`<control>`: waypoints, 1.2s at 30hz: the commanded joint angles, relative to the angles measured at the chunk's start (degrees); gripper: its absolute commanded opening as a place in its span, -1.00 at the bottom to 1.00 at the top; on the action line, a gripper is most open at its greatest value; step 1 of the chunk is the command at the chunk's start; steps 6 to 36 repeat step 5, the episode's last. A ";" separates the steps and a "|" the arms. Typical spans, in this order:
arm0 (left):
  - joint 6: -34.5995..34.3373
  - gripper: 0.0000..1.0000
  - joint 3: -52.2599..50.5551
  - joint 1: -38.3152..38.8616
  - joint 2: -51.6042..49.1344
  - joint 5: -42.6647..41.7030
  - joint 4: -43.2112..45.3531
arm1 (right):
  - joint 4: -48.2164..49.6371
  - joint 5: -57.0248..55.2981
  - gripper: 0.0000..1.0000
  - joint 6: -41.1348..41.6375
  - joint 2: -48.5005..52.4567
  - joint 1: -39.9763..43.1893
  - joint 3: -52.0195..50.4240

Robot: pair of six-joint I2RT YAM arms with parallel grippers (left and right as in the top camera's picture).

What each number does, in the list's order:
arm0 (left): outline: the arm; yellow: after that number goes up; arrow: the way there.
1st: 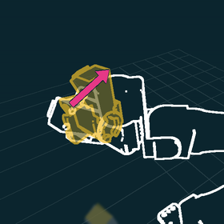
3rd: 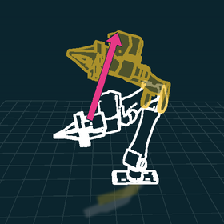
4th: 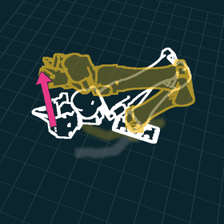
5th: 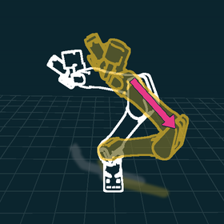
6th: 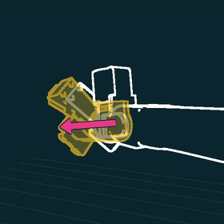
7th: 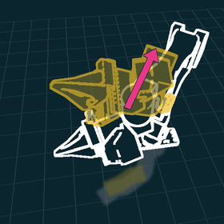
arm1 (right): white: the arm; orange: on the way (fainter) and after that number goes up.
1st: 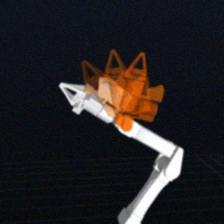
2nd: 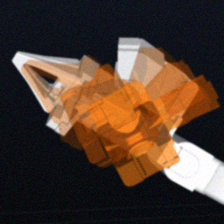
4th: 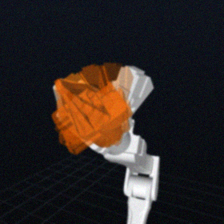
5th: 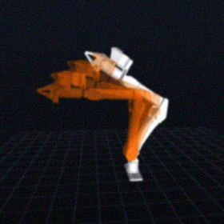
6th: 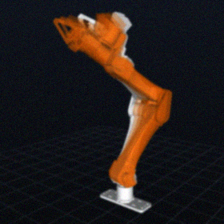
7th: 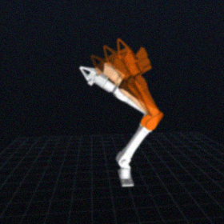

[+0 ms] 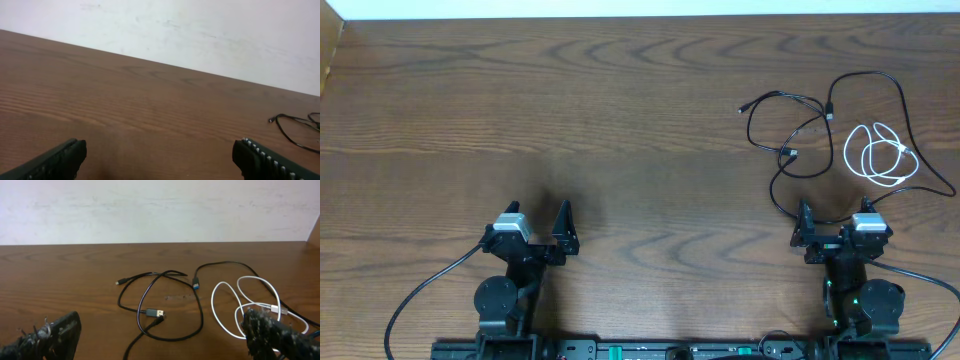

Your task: Untangle cables

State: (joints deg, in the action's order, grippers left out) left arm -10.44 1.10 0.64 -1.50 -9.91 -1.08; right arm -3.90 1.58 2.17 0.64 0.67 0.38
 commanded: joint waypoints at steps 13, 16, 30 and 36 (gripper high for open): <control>0.74 0.95 -0.87 0.09 0.02 -0.52 -2.21 | -0.24 0.07 0.98 0.55 -0.31 -0.50 -0.09; 0.74 0.95 -0.87 0.09 0.02 -0.52 -2.21 | -0.24 0.07 0.98 0.55 -0.31 -0.50 -0.09; 0.74 0.95 -0.87 0.09 0.02 -0.52 -2.21 | -0.24 0.07 0.98 0.55 -0.31 -0.50 -0.09; 0.74 0.95 -0.87 0.09 0.02 -0.52 -2.21 | -0.24 0.07 0.98 0.55 -0.31 -0.50 -0.09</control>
